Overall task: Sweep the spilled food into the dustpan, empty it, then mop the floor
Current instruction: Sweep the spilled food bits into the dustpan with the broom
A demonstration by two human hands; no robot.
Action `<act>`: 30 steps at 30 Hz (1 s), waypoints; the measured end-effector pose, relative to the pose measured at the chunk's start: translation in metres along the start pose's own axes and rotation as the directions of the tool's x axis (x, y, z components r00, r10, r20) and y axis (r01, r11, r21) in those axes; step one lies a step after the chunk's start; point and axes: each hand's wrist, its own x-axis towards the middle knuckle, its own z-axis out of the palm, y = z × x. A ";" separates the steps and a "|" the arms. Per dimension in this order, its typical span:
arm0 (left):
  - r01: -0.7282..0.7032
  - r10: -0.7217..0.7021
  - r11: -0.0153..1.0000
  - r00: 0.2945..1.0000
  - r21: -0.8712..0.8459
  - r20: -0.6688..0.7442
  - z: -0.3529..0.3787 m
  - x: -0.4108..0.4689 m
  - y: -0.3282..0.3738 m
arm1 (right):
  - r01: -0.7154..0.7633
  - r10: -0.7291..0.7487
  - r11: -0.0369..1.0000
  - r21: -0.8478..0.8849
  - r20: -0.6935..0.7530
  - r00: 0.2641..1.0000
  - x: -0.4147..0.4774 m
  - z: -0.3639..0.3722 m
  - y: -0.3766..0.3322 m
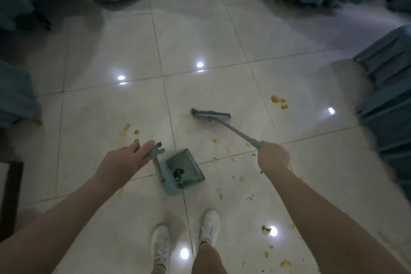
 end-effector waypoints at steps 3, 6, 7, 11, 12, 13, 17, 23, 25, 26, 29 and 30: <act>0.007 -0.007 1.000 0.999 0.008 -0.049 -0.001 0.011 -0.003 | 0.000 -0.039 0.986 0.165 0.234 0.971 0.026 0.016 0.003; 0.022 -0.021 1.000 0.999 0.011 -0.024 -0.004 0.016 -0.003 | -0.005 -0.112 0.950 0.313 0.352 0.929 0.033 0.031 0.003; 0.021 -0.020 1.000 0.999 0.012 -0.034 -0.004 0.017 -0.002 | 0.013 -0.120 0.951 0.308 0.331 0.936 0.032 0.036 0.002; 0.007 -0.007 1.000 1.000 0.018 -0.027 -0.005 0.015 0.011 | 0.071 -0.125 0.970 0.233 0.225 0.966 0.014 0.053 0.009; -0.002 0.002 1.000 1.000 0.022 -0.031 -0.007 0.014 0.014 | 0.079 -0.120 0.978 0.191 0.214 0.969 0.006 0.056 0.014; -0.010 0.011 0.999 0.999 0.030 -0.035 -0.009 0.013 0.015 | 0.078 -0.108 0.986 0.150 0.207 0.972 -0.003 0.060 0.022; -0.052 0.055 0.997 0.997 0.060 -0.051 -0.010 0.001 0.011 | 0.070 -0.065 0.997 -0.017 0.214 0.975 -0.048 0.070 0.063; -0.143 0.146 0.988 0.988 0.051 -0.048 -0.010 -0.030 0.014 | 0.121 -0.061 0.964 -0.238 0.246 0.967 -0.143 0.085 0.132; -0.170 0.172 0.984 0.984 0.051 -0.039 -0.009 -0.038 0.014 | 0.102 -0.027 0.953 -0.285 0.253 0.967 -0.176 0.088 0.150; -0.184 0.186 0.981 0.982 0.057 -0.033 -0.009 -0.041 0.013 | 0.099 -0.016 0.945 -0.311 0.259 0.966 -0.193 0.089 0.157; -0.223 0.223 0.969 0.975 0.103 0.005 -0.012 -0.048 0.014 | 0.063 0.033 0.929 -0.364 0.252 0.967 -0.235 0.093 0.171; -0.238 0.238 0.965 0.971 0.113 0.007 -0.013 -0.051 0.014 | 0.042 0.056 0.927 -0.372 0.249 0.967 -0.247 0.096 0.175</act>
